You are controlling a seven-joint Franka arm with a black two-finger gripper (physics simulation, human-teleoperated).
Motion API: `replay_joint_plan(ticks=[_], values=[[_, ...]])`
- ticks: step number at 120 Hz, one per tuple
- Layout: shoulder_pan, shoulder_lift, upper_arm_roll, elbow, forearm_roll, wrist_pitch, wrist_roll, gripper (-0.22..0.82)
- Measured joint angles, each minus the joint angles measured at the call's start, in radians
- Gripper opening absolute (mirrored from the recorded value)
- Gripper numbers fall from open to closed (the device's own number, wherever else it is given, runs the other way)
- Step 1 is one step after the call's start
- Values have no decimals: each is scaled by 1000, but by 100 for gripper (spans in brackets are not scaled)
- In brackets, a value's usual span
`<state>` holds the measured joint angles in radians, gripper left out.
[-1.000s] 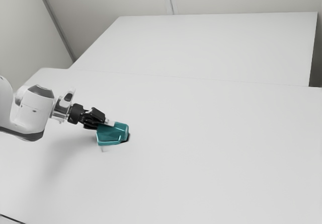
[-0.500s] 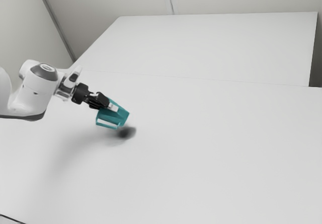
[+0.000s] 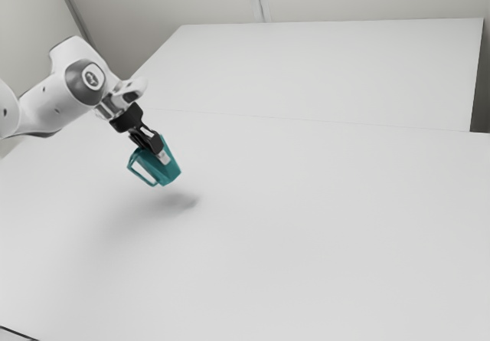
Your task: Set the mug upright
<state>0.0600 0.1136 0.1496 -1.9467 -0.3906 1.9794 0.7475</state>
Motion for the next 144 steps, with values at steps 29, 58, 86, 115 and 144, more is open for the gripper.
replay_joint_plan(ticks=[29,58,86,115,144], values=[[-100,-7,38,4,215,32,-136,-17],[-101,-7,-9,-5,420,62,-297,-18],[-107,6,-45,-33,524,106,-441,-18],[-106,26,-58,-62,563,155,-557,-18],[-106,30,-81,-113,590,209,-657,-18]])
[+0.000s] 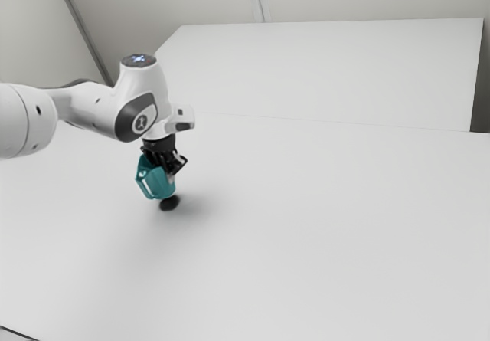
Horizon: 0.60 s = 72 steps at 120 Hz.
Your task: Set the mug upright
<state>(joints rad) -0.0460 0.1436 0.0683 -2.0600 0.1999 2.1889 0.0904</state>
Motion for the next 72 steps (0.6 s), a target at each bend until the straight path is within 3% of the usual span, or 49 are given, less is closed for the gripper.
replay_joint_plan(ticks=[57,72], values=[[0,25,-28,-51,36,81,-153,-18],[0,29,-32,-60,29,91,-174,8]])
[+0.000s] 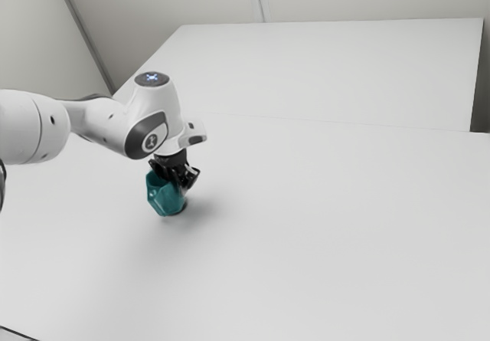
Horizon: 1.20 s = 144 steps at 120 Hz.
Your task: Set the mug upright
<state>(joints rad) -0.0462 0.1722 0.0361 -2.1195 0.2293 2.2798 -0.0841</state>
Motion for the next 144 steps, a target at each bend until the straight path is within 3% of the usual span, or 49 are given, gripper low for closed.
replay_joint_plan(ticks=[19,44,111,144], values=[[0,-19,-1,18,-11,-13,-19,35],[0,-41,-3,152,-38,-153,-35,51],[1,-49,8,532,-205,-608,43,60],[2,-106,10,563,-210,-702,75,60]])
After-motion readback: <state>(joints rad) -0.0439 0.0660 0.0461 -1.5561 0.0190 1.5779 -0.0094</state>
